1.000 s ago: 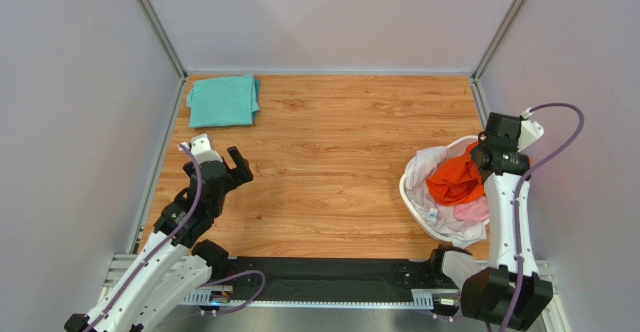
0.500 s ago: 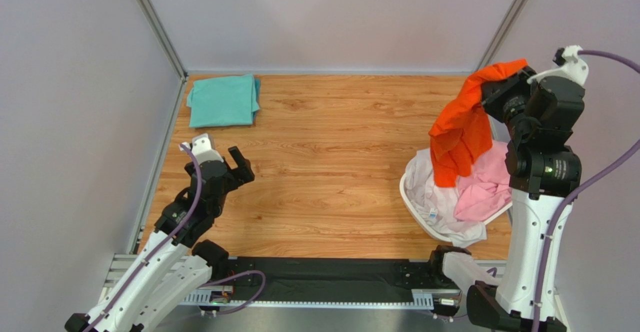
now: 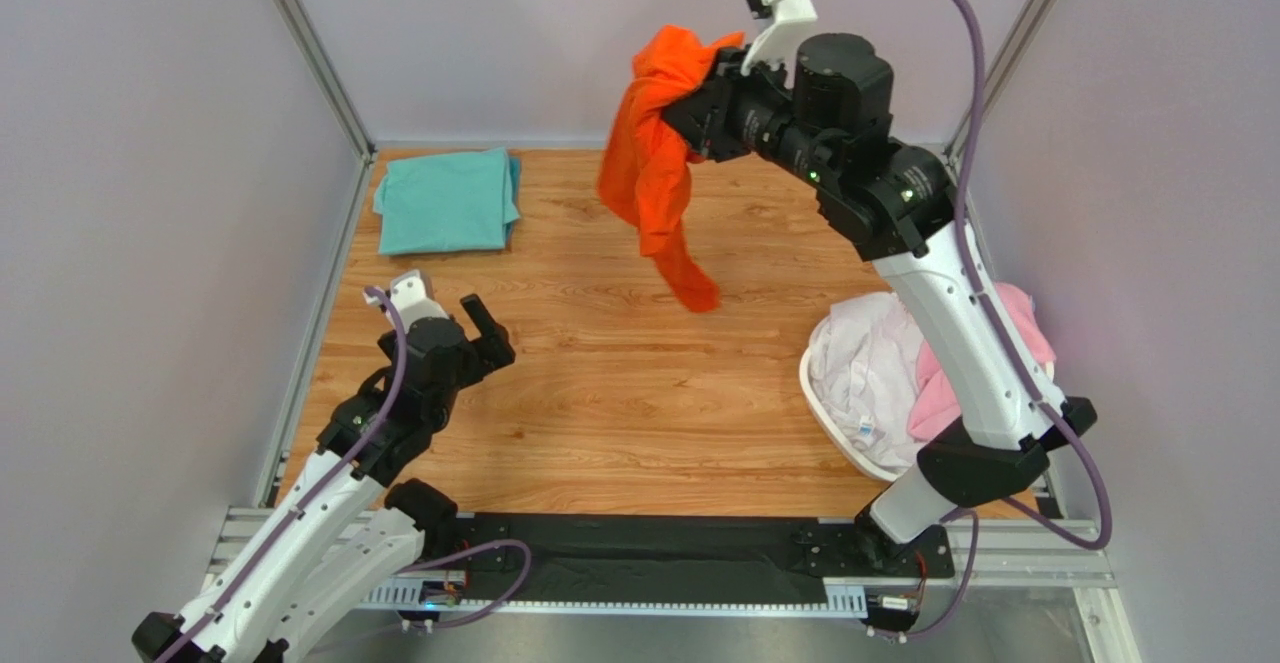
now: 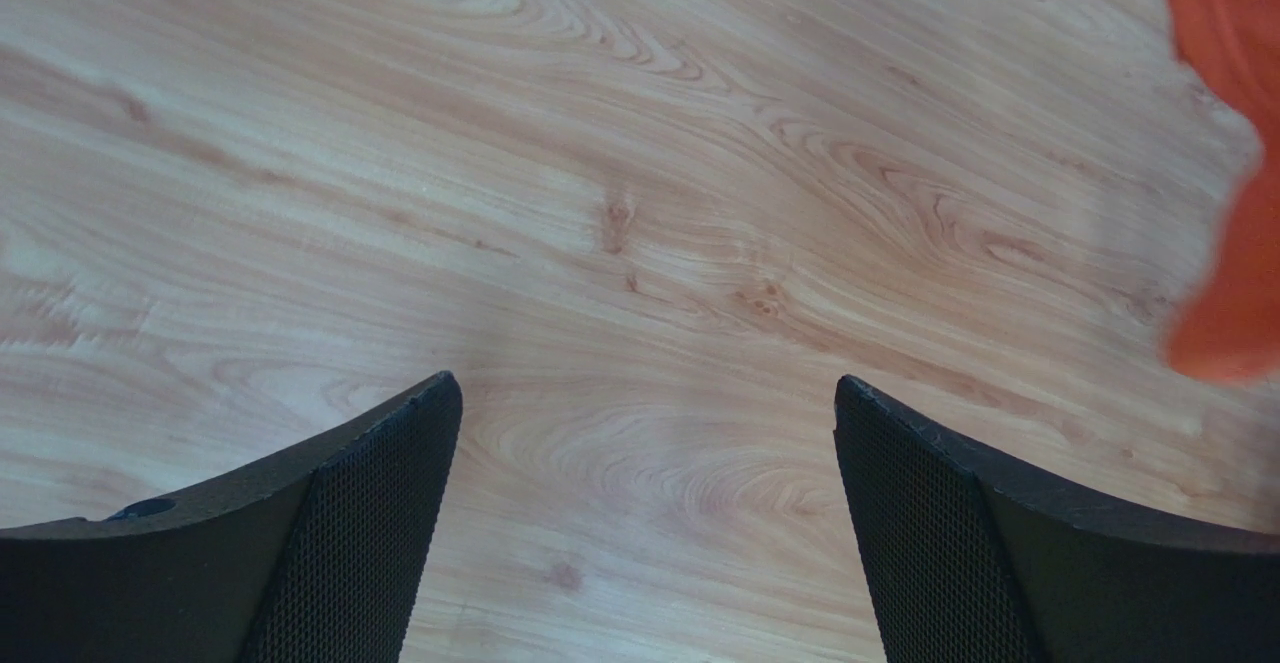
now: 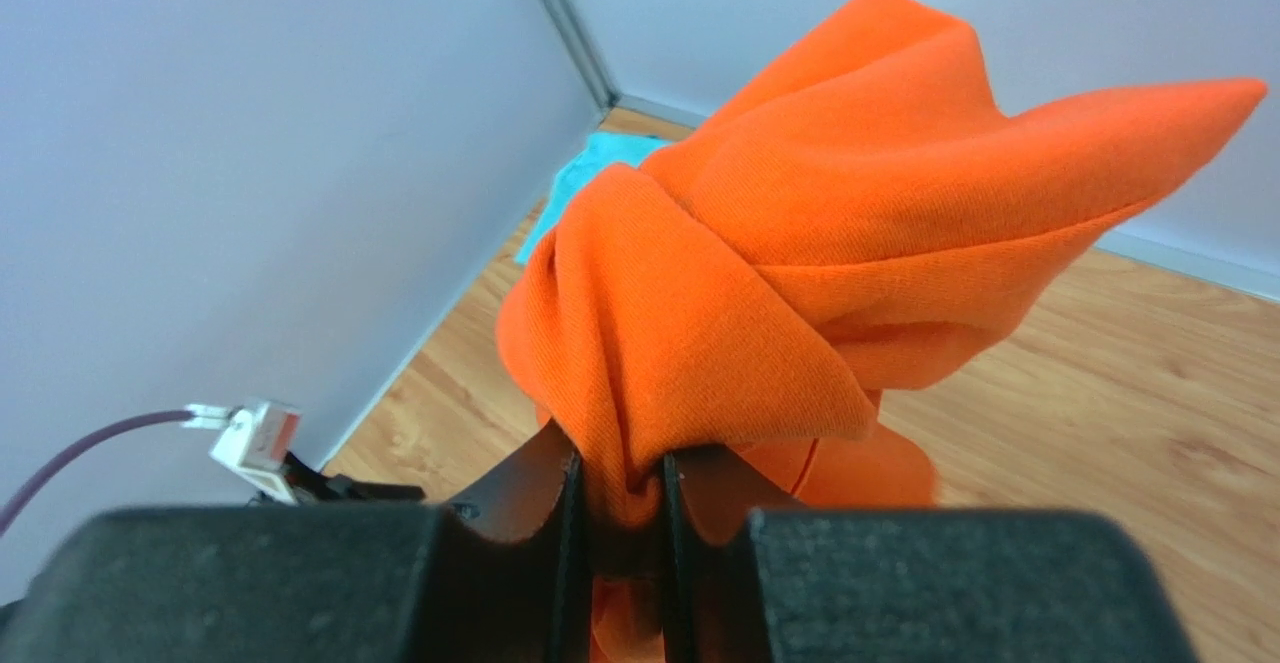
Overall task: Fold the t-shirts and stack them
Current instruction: Move the tshirt to the center of the board, then flatten the tshirt out
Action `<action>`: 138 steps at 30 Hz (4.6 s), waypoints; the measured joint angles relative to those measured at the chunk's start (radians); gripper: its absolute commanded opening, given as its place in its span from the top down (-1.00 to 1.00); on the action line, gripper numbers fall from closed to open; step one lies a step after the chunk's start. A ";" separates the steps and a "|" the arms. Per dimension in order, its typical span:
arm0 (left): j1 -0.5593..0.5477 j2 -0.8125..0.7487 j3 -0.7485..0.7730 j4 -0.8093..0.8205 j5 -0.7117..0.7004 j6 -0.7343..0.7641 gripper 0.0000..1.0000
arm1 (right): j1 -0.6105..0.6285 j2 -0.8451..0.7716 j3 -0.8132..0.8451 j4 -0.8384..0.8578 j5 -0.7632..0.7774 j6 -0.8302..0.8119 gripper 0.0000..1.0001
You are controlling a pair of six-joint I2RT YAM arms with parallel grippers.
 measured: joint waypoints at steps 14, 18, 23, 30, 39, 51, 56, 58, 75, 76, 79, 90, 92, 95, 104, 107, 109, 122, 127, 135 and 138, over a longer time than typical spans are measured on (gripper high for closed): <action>0.000 -0.014 0.005 -0.240 0.000 -0.216 -0.99 | -0.072 -0.092 -0.667 0.271 0.073 0.154 -0.26; 0.000 0.001 0.005 -0.294 -0.005 -0.254 -0.99 | -0.152 0.008 -0.937 0.255 0.162 0.156 -0.89; 0.000 0.060 0.005 -0.344 -0.014 -0.310 -1.00 | -0.158 0.021 -1.006 0.173 0.247 0.140 -1.00; 0.087 0.198 -0.028 -0.324 0.042 -0.346 -0.98 | -0.153 -0.168 -1.031 0.215 0.263 0.122 -1.00; 0.146 0.274 -0.098 -0.186 0.138 -0.296 -0.99 | -0.153 -0.187 -1.094 0.238 0.263 0.082 -1.00; 0.336 0.603 0.093 0.057 0.216 -0.180 -0.93 | -0.148 0.177 -0.784 0.302 0.100 -0.055 -1.00; 0.376 0.789 0.227 0.107 0.263 -0.146 -0.77 | -0.140 0.328 -0.609 0.311 0.045 -0.080 -1.00; 0.391 0.855 0.264 0.114 0.274 -0.137 -0.76 | -0.139 0.378 -0.558 0.311 0.034 -0.088 -1.00; 0.418 1.072 0.327 0.156 0.393 -0.096 1.00 | -0.126 0.740 -0.205 0.206 0.080 -0.162 -0.94; 0.418 1.072 0.327 0.157 0.396 -0.095 1.00 | -0.125 0.757 -0.185 0.201 0.089 -0.167 -0.92; 0.418 1.072 0.327 0.159 0.405 -0.093 1.00 | -0.114 0.835 -0.084 0.166 0.130 -0.187 -0.81; 0.418 1.034 0.284 0.169 0.419 -0.076 1.00 | -0.084 0.917 0.004 0.098 0.213 -0.179 0.98; 0.418 1.025 0.277 0.166 0.420 -0.071 1.00 | -0.083 0.911 -0.003 0.097 0.228 -0.167 1.00; 0.418 0.999 0.266 0.159 0.420 -0.065 1.00 | -0.083 0.891 -0.030 0.084 0.249 -0.161 1.00; 0.418 0.723 0.195 0.153 0.427 -0.045 1.00 | -0.083 0.583 -0.314 0.124 0.331 -0.128 1.00; 0.418 0.572 0.162 0.146 0.433 -0.044 1.00 | -0.083 0.377 -0.436 0.174 0.374 -0.112 1.00; 0.418 0.461 0.149 0.131 0.438 -0.044 1.00 | -0.084 0.243 -0.484 0.207 0.403 -0.104 1.00; 0.417 -0.095 0.449 -0.059 0.339 -0.025 1.00 | -0.066 -0.283 -0.472 0.204 0.421 -0.095 1.00; 0.417 -0.179 0.635 -0.112 0.303 -0.014 1.00 | -0.042 -0.390 -0.336 0.142 0.365 -0.098 1.00; 0.417 -0.180 0.919 -0.173 0.326 0.022 1.00 | -0.041 -0.501 -0.103 0.098 0.228 -0.099 1.00; 0.417 -0.175 0.970 -0.176 0.329 0.033 1.00 | -0.040 -0.505 -0.045 0.101 0.188 -0.106 1.00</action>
